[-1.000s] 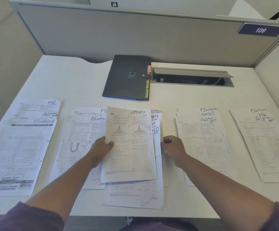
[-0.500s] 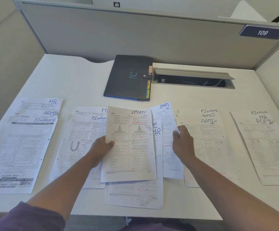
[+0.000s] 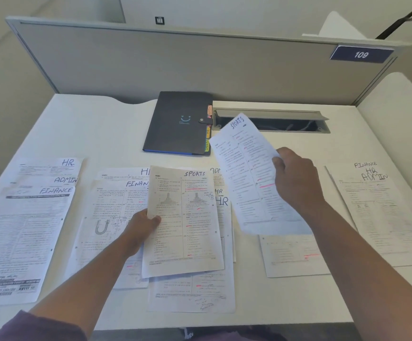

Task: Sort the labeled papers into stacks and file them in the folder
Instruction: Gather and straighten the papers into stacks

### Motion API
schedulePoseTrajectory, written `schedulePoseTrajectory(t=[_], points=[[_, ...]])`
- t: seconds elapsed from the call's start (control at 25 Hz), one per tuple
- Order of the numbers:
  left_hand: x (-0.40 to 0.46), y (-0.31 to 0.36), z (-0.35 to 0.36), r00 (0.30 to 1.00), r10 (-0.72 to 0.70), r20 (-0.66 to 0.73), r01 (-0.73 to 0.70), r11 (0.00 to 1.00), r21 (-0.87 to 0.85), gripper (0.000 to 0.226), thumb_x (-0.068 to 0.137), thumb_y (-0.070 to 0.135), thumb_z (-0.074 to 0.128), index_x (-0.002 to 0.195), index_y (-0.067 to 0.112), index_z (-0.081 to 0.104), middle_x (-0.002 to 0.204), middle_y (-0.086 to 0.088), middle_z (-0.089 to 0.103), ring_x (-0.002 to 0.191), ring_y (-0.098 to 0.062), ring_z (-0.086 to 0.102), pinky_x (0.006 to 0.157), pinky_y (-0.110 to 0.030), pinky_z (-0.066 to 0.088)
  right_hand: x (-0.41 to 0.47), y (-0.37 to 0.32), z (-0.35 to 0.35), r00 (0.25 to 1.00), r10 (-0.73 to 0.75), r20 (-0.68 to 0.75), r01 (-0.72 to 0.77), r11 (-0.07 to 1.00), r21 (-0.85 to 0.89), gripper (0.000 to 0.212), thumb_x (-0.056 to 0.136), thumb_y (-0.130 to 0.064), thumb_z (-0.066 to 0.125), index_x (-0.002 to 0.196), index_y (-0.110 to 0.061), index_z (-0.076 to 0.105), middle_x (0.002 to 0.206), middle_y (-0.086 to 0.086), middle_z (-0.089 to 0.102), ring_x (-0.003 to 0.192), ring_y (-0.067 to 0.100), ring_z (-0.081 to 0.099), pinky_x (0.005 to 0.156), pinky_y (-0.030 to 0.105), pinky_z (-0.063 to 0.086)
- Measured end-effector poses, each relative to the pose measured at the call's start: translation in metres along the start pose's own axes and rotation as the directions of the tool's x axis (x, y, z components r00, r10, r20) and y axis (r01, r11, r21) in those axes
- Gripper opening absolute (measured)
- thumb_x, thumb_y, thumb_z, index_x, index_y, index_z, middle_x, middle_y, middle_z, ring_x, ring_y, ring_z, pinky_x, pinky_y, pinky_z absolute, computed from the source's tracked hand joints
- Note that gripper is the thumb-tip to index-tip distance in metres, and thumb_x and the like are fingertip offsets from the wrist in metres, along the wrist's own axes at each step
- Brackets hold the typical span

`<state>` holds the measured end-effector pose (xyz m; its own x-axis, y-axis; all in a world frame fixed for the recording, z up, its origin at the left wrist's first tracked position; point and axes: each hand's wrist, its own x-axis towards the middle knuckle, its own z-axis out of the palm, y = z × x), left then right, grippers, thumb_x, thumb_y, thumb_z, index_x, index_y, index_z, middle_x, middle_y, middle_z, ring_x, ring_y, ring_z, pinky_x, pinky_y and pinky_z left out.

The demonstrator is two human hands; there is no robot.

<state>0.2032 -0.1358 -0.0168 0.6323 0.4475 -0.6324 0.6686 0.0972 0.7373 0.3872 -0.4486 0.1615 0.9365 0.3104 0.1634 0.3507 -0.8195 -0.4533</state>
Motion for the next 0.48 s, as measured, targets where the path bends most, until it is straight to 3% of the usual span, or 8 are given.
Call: schedulePoseTrajectory(t=[0.12,0.2,0.32,0.4,0.48], points=[[0.0,-0.001,0.0,1.0,0.005,-0.002,-0.005,1.0,-0.007,0.014,0.105,0.018,0.061,0.109,0.024,0.072,0.095,0.003,0.082,0.093,-0.03,0.078,0.09,-0.058,0.061,0.005,-0.011,-0.017,0.996,-0.037,-0.084,0.037,0.999,0.008,0.014,0.106,-0.025,0.044,0.094,-0.022,0.051,0.068,-0.014,0.052,0.062,0.009,0.05,0.053,0.029,0.037],[0.0,0.0,-0.001,1.0,0.002,0.006,-0.002,1.0,-0.013,0.014,0.105,0.018,0.061,0.109,0.023,0.072,0.098,0.001,0.082,0.094,-0.031,0.078,0.09,-0.058,0.061,0.009,-0.013,-0.019,0.998,0.024,-0.06,-0.017,0.993,0.121,0.019,0.105,-0.027,0.045,0.09,-0.02,0.054,0.073,-0.014,0.057,0.067,0.008,0.054,0.055,0.026,0.039],[-0.002,0.005,-0.002,1.0,0.007,0.006,-0.007,0.999,-0.045,0.014,0.105,0.014,0.06,0.112,0.019,0.072,0.103,-0.004,0.081,0.094,-0.031,0.077,0.086,-0.054,0.062,0.005,-0.01,-0.006,0.974,0.18,0.135,-0.218,0.901,0.376,0.019,0.106,-0.025,0.049,0.1,-0.015,0.064,0.09,0.0,0.071,0.082,0.024,0.068,0.07,0.038,0.055],[-0.006,0.012,-0.006,1.0,0.029,0.006,-0.028,0.997,-0.073,0.015,0.105,0.013,0.06,0.113,0.018,0.071,0.101,-0.003,0.081,0.093,-0.03,0.077,0.076,-0.047,0.063,-0.003,-0.006,0.009,0.925,0.253,0.283,-0.37,0.762,0.531,0.018,0.107,-0.021,0.052,0.108,-0.014,0.069,0.1,0.004,0.076,0.093,0.029,0.073,0.081,0.042,0.059],[-0.01,0.02,-0.012,0.998,0.056,0.012,-0.055,0.993,-0.109,0.016,0.105,0.012,0.06,0.117,0.017,0.07,0.103,-0.004,0.081,0.095,-0.031,0.077,0.077,-0.048,0.063,-0.012,-0.001,0.023,0.879,0.265,0.398,-0.469,0.637,0.612,0.02,0.107,-0.016,0.052,0.112,-0.014,0.071,0.105,0.005,0.079,0.098,0.029,0.075,0.084,0.042,0.061]])
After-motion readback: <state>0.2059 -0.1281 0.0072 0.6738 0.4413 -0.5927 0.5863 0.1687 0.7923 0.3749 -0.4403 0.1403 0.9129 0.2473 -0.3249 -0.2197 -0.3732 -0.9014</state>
